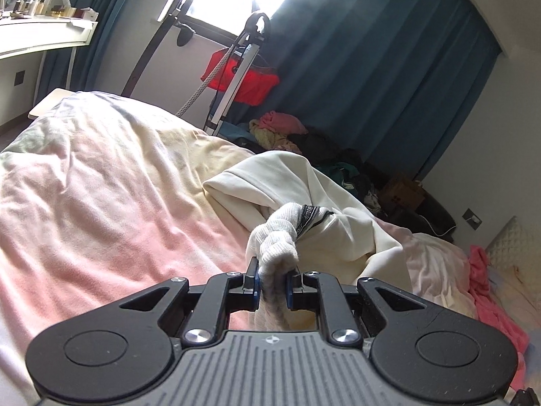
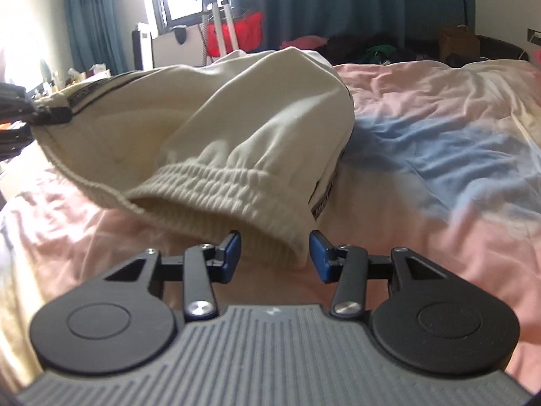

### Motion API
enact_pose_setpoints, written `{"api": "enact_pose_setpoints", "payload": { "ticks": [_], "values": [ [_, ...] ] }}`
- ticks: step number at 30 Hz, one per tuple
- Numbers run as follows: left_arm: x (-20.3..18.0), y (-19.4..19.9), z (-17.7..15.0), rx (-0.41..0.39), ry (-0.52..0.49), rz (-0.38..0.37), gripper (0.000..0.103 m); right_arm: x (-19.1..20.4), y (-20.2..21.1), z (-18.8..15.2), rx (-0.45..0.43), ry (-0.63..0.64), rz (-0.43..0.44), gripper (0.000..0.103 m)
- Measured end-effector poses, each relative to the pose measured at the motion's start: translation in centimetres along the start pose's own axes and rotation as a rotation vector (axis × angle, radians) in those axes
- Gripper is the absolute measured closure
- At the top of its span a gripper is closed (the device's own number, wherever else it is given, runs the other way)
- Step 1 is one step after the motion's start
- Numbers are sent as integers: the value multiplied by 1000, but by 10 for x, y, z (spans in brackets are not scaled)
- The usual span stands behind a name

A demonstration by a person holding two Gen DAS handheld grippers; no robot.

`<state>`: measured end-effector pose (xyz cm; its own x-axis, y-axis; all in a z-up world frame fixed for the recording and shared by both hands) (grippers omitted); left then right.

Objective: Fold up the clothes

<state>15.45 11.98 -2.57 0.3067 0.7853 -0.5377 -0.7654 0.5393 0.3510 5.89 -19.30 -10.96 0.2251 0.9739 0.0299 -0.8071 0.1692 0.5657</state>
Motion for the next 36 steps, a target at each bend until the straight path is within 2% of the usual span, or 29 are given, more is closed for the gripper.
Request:
{"api": "enact_pose_setpoints", "payload": {
  "ticks": [5, 11, 12, 13, 14, 16, 19, 21, 25, 27, 30, 33, 36],
  "values": [
    [15, -13, 1, 18, 16, 14, 88, -1, -17, 1, -88, 19, -18, 54],
    [28, -20, 1, 19, 42, 24, 88, -3, -42, 4, -28, -22, 31, 56],
    [30, -21, 1, 19, 48, 24, 88, -4, -45, 6, -23, -20, 21, 63],
    [31, -22, 1, 19, 54, 23, 88, -4, -46, 6, -12, -7, 7, 75],
    [30, -22, 1, 18, 51, 21, 88, -3, -48, 7, 1, 10, -6, 76],
    [30, -22, 0, 15, 43, 18, 88, -4, -44, 7, 6, 30, -19, 89],
    [31, -21, -2, 22, 63, 1, 88, -14, -32, 12, 2, -8, -33, 91],
    [36, -18, -4, 28, 109, -9, 88, -22, -16, 23, -49, -40, -39, 92],
    [49, -17, -11, 67, 180, -7, 88, -25, 44, 53, -252, 11, -78, 92],
    [56, -16, -14, 87, 216, -6, 88, -22, 63, 56, -276, 42, -56, 92],
    [65, -14, -20, 117, 269, -4, 88, -11, 63, 42, -189, 91, -2, 91],
    [75, -12, -25, 146, 323, -2, 88, 2, 45, 18, -84, 168, 6, 91],
    [80, -7, -26, 160, 366, -4, 86, 7, 32, 6, -31, 198, -1, 88]
  ]
}}
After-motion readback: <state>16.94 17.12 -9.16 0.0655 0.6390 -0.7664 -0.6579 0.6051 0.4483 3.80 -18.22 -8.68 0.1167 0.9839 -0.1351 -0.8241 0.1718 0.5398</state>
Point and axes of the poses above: each gripper's, at about its wrist camera, not at the fingertips, and y roughly against the way its jaws point, x to its left, z to its top, the point moved 6 cm from there along -y, roughly the way its jaws point, and after that the axes turned 12 degrees about -z, right-handed, at the moved point
